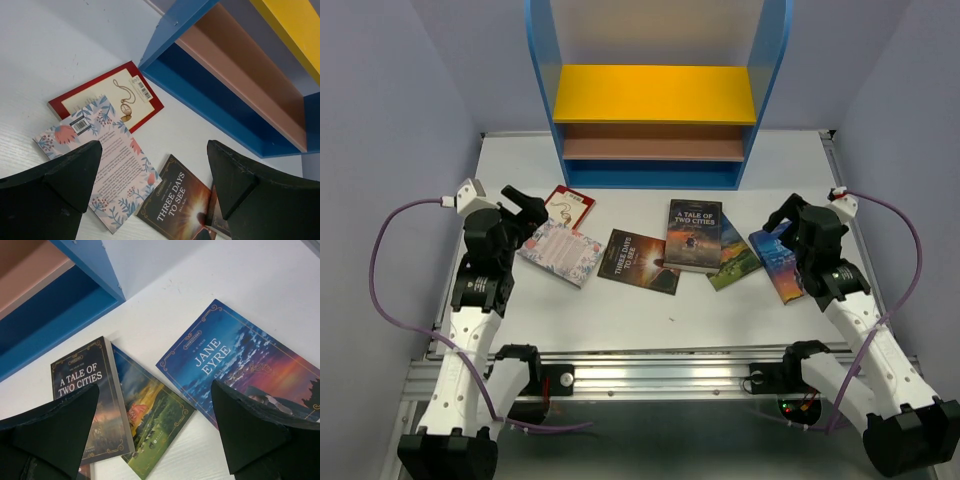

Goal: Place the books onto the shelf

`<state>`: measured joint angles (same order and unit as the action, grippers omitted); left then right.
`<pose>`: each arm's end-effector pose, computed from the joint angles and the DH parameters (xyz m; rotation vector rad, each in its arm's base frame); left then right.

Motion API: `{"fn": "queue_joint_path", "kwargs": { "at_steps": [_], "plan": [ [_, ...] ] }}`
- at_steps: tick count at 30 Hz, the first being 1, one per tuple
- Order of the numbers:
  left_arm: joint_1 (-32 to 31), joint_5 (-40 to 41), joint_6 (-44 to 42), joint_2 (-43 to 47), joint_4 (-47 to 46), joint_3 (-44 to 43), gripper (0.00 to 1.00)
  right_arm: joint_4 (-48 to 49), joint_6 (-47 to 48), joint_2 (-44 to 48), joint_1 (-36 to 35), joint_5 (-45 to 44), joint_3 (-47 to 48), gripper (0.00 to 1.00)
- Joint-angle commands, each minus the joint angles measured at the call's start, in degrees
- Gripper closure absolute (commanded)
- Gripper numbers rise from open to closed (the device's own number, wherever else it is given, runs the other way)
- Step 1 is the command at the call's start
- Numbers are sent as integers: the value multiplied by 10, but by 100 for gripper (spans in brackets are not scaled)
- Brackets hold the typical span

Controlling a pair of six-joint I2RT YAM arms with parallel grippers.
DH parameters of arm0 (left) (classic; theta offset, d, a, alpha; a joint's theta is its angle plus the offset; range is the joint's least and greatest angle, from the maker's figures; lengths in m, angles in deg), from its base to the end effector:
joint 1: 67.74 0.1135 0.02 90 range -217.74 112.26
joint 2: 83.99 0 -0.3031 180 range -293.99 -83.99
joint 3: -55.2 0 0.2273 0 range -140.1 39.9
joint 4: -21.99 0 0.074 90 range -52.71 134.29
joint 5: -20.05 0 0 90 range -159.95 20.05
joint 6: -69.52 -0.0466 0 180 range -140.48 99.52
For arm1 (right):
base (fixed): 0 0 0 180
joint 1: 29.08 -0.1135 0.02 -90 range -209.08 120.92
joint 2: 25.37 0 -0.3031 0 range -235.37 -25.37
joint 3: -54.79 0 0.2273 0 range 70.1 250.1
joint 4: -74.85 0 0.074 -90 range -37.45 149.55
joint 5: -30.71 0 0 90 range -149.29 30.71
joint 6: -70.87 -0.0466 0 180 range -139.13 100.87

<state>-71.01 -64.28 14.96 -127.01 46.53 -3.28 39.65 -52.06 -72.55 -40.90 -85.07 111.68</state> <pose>0.1364 -0.0032 0.3619 -0.5542 1.6559 -0.4116 0.1438 0.0094 0.3243 0.6337 1.8644 0.0558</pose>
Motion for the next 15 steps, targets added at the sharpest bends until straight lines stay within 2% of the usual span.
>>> {"fn": "queue_joint_path", "kwargs": {
  "at_steps": [1,5,7,9,13,15],
  "plan": [
    [-1,-24,-13,-4,-4,8,1,12,13,1,-1,36,23,0],
    [-1,-93,-21,-40,-24,4,1,36,21,-2,-1,84,13,0],
    [-2,-189,-27,-71,-61,6,1,58,33,-12,-1,116,5,0],
    [-11,-242,-32,-100,-88,6,1,64,36,-39,-1,141,10,0],
    [-110,-241,-35,-208,-166,-22,1,79,24,-113,-1,208,24,0],
    [-142,-287,-36,-257,-195,-45,1,85,3,-149,-1,232,31,0]
  ]
}}
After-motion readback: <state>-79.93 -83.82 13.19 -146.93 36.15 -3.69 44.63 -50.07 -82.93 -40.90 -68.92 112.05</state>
